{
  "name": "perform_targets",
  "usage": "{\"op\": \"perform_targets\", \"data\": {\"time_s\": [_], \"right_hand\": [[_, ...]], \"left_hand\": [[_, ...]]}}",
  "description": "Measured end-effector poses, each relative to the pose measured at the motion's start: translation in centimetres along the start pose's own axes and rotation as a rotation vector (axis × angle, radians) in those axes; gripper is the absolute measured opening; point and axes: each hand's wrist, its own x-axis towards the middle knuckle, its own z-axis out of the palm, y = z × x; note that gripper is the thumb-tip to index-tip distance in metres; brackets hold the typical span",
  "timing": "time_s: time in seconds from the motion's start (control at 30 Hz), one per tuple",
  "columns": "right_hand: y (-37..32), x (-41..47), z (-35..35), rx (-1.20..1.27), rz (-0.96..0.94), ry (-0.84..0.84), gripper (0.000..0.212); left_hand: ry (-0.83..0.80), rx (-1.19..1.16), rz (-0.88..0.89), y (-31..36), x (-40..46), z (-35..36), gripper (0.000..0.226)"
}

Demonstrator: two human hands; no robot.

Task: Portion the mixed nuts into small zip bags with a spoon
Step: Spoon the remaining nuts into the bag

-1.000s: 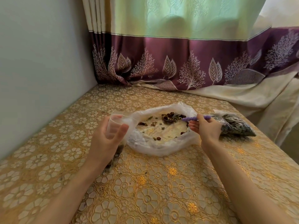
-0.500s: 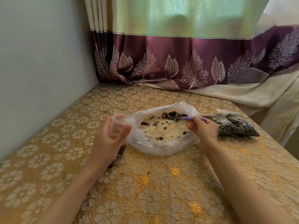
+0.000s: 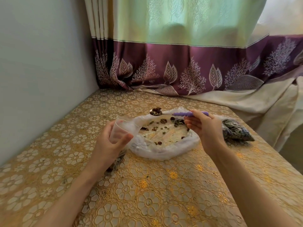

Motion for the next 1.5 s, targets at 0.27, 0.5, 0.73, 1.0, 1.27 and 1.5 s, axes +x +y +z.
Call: {"op": "perform_targets", "data": {"time_s": [0.27, 0.5, 0.73, 1.0, 1.27, 1.5], "right_hand": [[-2.6, -2.6, 2.3, 0.017, 0.013, -0.362, 0.029], [-2.8, -3.7, 3.9, -0.243, -0.197, -0.510, 0.012], [-2.8, -3.4, 3.4, -0.210, -0.243, -0.494, 0.015], [-1.3, -1.3, -1.0, -0.126, -0.203, -0.048, 0.018], [2.2, 0.7, -3.6, -0.444, -0.220, 0.207, 0.028], [3.5, 1.7, -2.5, -0.689, -0.440, 0.256, 0.022]], "left_hand": [[0.046, -0.068, -0.035, 0.3, 0.1, -0.3, 0.083], [0.068, -0.055, -0.034, 0.0, 0.1, -0.4, 0.073], [0.084, -0.055, -0.027, -0.4, 0.3, -0.5, 0.076], [-0.008, 0.088, 0.022, -0.5, 0.0, 0.2, 0.079], [-0.158, 0.365, 0.069, -1.5, -0.3, 0.6, 0.084], [-0.295, 0.669, 0.108, -2.4, -0.3, 0.6, 0.102]]}}
